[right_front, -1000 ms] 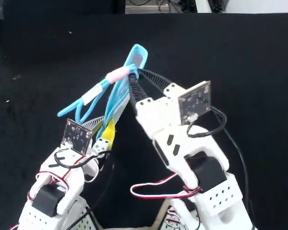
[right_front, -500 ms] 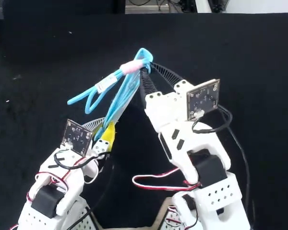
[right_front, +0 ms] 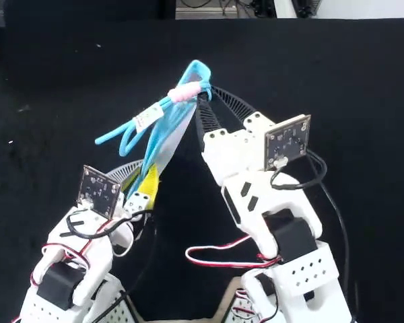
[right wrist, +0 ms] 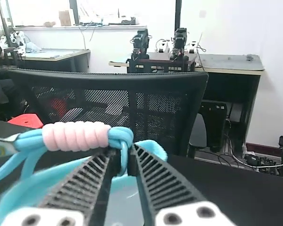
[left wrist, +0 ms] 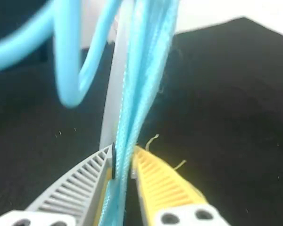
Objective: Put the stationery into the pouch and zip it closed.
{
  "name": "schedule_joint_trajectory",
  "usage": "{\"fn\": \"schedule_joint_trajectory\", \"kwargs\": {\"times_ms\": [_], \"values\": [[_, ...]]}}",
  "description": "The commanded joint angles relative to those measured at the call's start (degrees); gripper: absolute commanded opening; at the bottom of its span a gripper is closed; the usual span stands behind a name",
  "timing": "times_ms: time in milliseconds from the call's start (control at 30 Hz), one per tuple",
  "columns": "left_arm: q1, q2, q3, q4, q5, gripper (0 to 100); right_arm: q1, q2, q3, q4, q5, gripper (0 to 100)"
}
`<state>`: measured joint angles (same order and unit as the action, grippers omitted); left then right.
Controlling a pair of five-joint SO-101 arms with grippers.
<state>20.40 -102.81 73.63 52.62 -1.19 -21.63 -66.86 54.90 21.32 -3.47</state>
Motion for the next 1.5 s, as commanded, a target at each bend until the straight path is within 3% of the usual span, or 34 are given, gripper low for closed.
{"fn": "schedule_joint_trajectory", "kwargs": {"times_ms": [0,333,467,733,800,900,1067,1467], "values": [[-1.2,-0.4,-4.5,-2.9,0.0,14,-0.4,-0.3,-1.4,-1.8,-0.1,1.1],[-1.2,-0.3,-4.2,-6.6,0.0,14,-2.9,-0.3,-1.0,-1.1,-0.1,1.1],[-1.2,0.2,-3.6,-10.3,0.0,14,-6.5,-0.6,-2.0,0.7,0.0,1.1],[0.9,0.2,2.0,-18.2,0.0,14,-6.8,-0.5,-2.2,0.7,0.0,1.1],[0.9,-0.2,1.5,-17.8,0.0,13,-6.7,-0.5,-2.2,0.7,0.0,1.1],[0.8,-0.3,1.4,-16.5,-0.4,3,-6.6,-0.6,-2.2,0.5,0.1,1.1],[0.8,-0.4,0.8,-11.3,-0.4,3,-6.5,-0.2,-2.2,-0.5,0.2,1.1],[0.9,-1.8,0.9,-5.0,-2.8,3,2.7,-0.2,-2.0,-2.9,0.1,1.1]]}}
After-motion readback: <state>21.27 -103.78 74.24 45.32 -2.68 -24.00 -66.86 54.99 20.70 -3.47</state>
